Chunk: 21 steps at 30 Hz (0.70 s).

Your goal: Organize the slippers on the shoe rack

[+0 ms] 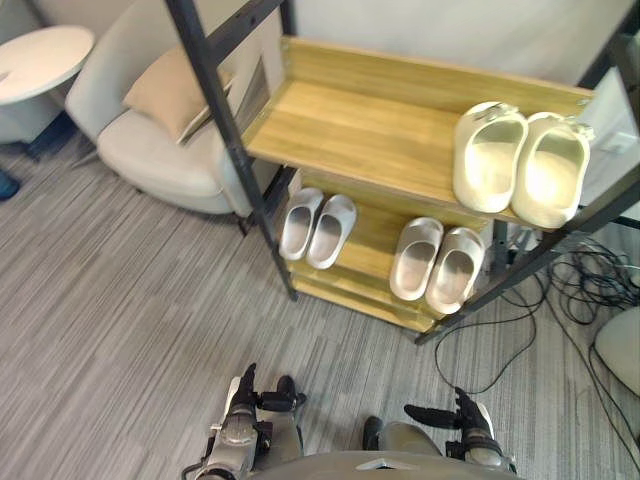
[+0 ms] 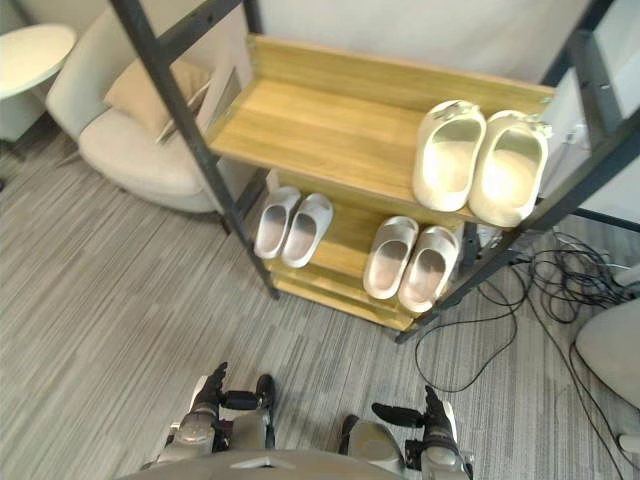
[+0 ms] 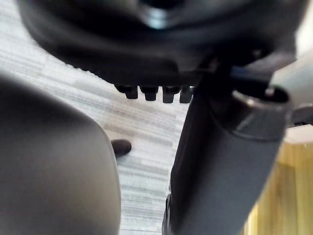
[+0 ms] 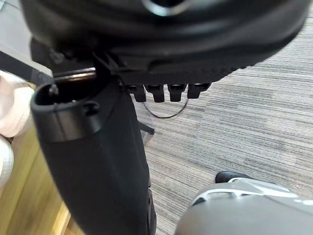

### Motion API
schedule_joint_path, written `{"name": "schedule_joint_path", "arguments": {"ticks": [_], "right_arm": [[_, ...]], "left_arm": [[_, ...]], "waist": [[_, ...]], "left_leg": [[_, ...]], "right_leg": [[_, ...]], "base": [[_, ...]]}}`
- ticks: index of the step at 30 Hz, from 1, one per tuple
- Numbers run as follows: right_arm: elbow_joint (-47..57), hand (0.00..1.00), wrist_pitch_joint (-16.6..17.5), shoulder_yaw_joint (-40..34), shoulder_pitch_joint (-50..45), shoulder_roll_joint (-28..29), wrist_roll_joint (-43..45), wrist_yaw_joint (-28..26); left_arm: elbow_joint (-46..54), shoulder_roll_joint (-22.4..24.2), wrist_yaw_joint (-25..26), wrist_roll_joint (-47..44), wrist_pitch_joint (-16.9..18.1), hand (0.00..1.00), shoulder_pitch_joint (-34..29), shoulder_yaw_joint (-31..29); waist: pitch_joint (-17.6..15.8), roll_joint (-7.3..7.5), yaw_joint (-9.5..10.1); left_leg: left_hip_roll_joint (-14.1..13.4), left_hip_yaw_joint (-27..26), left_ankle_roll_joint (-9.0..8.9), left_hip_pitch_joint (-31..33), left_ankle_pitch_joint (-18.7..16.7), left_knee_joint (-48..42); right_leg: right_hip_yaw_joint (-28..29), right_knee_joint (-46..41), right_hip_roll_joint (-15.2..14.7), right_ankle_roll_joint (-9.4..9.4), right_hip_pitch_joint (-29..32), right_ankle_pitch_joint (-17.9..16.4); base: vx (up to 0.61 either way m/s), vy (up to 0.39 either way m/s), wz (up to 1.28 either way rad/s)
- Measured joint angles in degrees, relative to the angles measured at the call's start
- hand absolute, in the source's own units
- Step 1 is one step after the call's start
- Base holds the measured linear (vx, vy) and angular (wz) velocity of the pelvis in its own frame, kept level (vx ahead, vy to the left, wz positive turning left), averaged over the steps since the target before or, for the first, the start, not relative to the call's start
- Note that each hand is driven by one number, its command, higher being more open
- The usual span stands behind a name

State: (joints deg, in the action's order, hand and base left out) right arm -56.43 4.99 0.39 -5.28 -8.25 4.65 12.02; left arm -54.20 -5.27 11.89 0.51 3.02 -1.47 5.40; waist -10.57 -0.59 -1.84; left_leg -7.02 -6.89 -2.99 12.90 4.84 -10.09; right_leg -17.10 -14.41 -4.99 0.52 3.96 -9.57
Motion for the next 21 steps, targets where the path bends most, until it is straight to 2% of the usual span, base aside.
{"name": "schedule_joint_path", "arguments": {"ticks": [2,4,5,6,8,9,12,15,17,18,19,20,21], "right_arm": [[0.6,1.0,0.0,-0.9,0.0,0.6,0.0,-0.1],[0.7,1.0,0.1,-1.8,0.0,0.6,0.0,-0.2],[0.7,1.0,0.0,-2.1,0.0,0.7,0.0,-0.2],[0.8,1.0,0.0,-3.2,0.0,1.1,0.0,-0.3],[0.7,1.0,-0.1,-4.6,0.0,1.6,0.1,-0.6],[0.7,1.0,-0.1,-5.0,0.0,1.9,0.0,-0.8],[0.8,1.0,-0.2,-4.9,0.0,3.7,0.0,-1.0],[0.8,1.0,-0.2,-4.6,0.4,6.0,-0.1,-1.7],[0.4,1.0,-1.1,-3.5,1.7,6.1,-0.7,-2.1],[0.4,1.0,-1.1,-3.5,1.7,6.1,-0.7,-2.1],[0.5,1.0,-1.3,-3.1,1.9,6.1,-0.7,-2.1],[0.7,1.0,-1.4,-3.2,2.1,5.9,-0.9,-2.2],[1.3,1.0,-1.5,-3.3,2.1,5.9,-0.7,-2.2]], "left_arm": [[-0.1,0.3,0.0,0.0,0.1,1.0,0.1,0.3],[-0.2,1.3,-0.2,0.0,0.1,1.0,0.7,0.7],[-0.5,1.4,-0.4,0.1,0.1,1.0,0.6,1.1],[-1.5,1.5,-0.7,0.2,0.1,1.0,1.2,2.0],[-1.7,1.6,-1.1,0.8,0.1,1.0,1.6,2.7],[-1.9,1.2,-1.2,1.5,0.1,1.0,1.5,2.8],[-2.4,-0.1,-1.4,2.4,0.0,1.0,-0.5,3.0],[-2.5,-1.7,-1.5,2.5,0.0,1.0,-2.2,2.6],[-2.5,-1.8,-1.5,2.5,0.0,1.0,-2.3,2.2],[-2.5,-1.7,-1.5,2.5,0.0,1.0,-2.3,2.2],[-2.6,-1.5,-1.5,2.5,0.1,1.0,-2.4,2.2],[-2.9,-1.0,-1.6,2.6,0.1,1.0,-2.4,2.2],[-3.0,-1.1,-1.5,2.6,0.2,1.0,-2.4,2.2]], "waist": [[-0.3,0.68,-0.28],[0.3,-0.08,-0.81],[0.3,-0.14,-1.2],[0.5,-0.57,-1.87],[0.8,-0.61,-2.06],[1.0,-0.23,-2.06],[1.9,1.12,-1.95],[3.0,1.68,-1.54],[2.7,1.5,-1.38],[2.7,1.49,-1.38],[2.6,1.74,-1.37],[2.4,2.01,-1.76],[2.3,2.12,-2.44]], "left_leg": [[-0.4,-4.6,0.76,-0.2,-6.4,-8.8],[-3.4,-12.1,0.75,-2.7,-12.2,-14.9],[-4.6,-14.8,0.89,-4.1,-13.4,-15.7],[-6.7,-21.0,1.36,-7.2,-14.1,-14.4],[-5.5,-25.1,0.35,-8.8,-14.2,-8.9],[-3.8,-24.0,-0.11,-9.5,-13.9,-5.4],[-0.4,-22.2,0.59,-11.5,-11.6,-0.5],[2.4,-20.1,1.4,-13.2,-9.5,3.9],[5.1,-18.8,2.5,-14.3,-8.5,7.0],[5.2,-18.7,2.57,-14.3,-8.4,7.1],[6.8,-17.4,2.96,-15.2,-8.6,9.0],[7.7,-15.2,3.56,-16.0,-8.9,10.7],[8.3,-12.4,4.01,-16.7,-8.9,11.2]], "right_leg": [[-3.0,0.2,-1.4,0.12,-0.3,0.4],[-7.1,1.0,-2.2,-0.34,-0.4,1.2],[-8.6,1.0,-2.6,-0.56,-0.5,1.3],[-11.9,1.0,-3.6,-1.15,-0.9,1.7],[-14.9,2.2,-4.1,-2.96,-1.6,2.6],[-16.8,3.9,-4.0,-4.04,-2.8,3.5],[-18.4,7.9,-4.9,-5.07,-5.7,5.7],[-19.2,7.7,-6.2,-5.28,-7.0,6.0],[-19.6,1.2,-9.8,-6.15,-5.5,2.6],[-19.6,0.9,-10.0,-6.21,-5.4,2.4],[-19.8,-4.5,-12.8,-6.18,-4.4,0.1],[-17.8,-10.3,-14.9,-4.55,-2.8,-0.8],[-12.4,-16.5,-15.5,-1.51,-0.6,0.3]], "base": [[-0.04,-0.017,0.81],[-0.05,0.076,0.99],[-0.05,0.186,1.26],[-0.06,0.236,1.33],[-0.06,0.25,1.15],[-0.04,0.175,0.74],[-0.01,0.148,0.52],[0.0,0.12,0.43],[0.0,0.124,0.36],[-0.01,0.067,0.29],[0.0,0.092,0.44],[0.03,0.092,0.81],[0.06,0.105,0.87]]}}
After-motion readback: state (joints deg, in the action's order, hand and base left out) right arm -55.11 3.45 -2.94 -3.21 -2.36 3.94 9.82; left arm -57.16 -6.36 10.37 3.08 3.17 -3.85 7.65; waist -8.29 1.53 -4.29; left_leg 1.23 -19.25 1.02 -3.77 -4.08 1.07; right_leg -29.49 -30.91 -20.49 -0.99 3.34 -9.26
